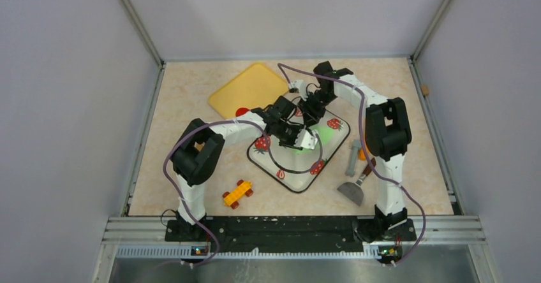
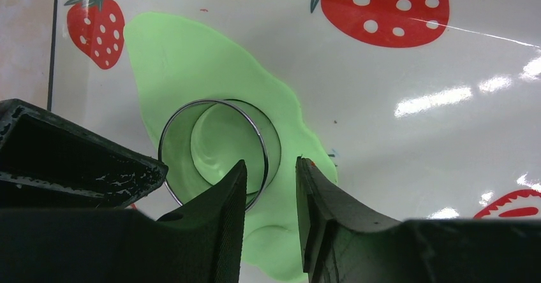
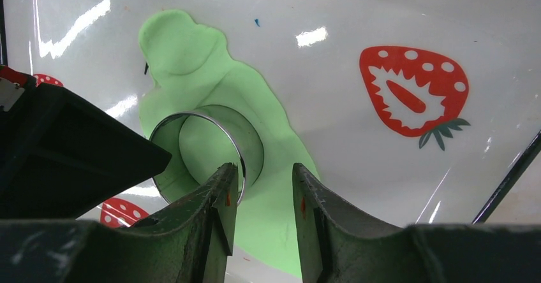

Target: Roll out the dumpling wrappers from the dough

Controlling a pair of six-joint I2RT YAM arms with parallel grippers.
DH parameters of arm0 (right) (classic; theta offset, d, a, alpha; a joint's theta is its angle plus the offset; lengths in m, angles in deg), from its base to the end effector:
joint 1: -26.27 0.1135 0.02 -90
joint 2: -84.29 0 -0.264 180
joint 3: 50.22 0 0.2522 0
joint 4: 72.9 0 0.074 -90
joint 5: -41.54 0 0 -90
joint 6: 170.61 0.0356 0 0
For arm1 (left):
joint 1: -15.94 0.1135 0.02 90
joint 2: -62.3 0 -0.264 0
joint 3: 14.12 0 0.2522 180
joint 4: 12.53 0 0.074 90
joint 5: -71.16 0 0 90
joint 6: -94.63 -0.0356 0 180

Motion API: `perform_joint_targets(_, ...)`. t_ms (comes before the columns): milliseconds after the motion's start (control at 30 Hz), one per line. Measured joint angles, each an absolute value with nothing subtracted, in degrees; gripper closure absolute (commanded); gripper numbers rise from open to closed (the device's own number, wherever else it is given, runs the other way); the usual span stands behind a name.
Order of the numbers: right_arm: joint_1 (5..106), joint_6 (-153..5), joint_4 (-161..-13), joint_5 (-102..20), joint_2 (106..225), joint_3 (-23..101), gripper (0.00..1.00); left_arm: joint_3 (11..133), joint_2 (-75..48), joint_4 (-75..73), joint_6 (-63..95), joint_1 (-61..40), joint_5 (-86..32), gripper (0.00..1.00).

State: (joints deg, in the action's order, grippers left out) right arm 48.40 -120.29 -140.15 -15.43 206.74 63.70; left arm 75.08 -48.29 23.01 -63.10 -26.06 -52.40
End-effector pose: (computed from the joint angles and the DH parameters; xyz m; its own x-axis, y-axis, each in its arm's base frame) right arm 0.3971 0.1824 0.1982 -0.4102 -0.7447 -0.5264 -0.9119 0.3257 0.2498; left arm 0.2872 -0.2851 0.1818 0.4874 0.5988 -0.6355 0.8726 -0.3607 0.3294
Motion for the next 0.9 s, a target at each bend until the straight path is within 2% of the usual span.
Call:
perform_joint_targets(467, 48.8, -122.9, -143.0, -13.9, 206.7, 63.7, 0.62, 76.5, -49.0, 24.4, -63.2, -26.1, -52.4, 0.72)
perform_joint_targets(733, 49.5, -123.0, -143.0, -14.2, 206.8, 63.7, 0.74, 77.0, -50.7, 24.4, -63.5, -26.1, -52.2, 0.79)
perform_joint_targets(900, 49.7, -123.1, -142.8, -14.7, 206.8, 63.6, 0.76, 77.4, -50.8, 24.5, -63.8, -26.1, -52.2, 0.83)
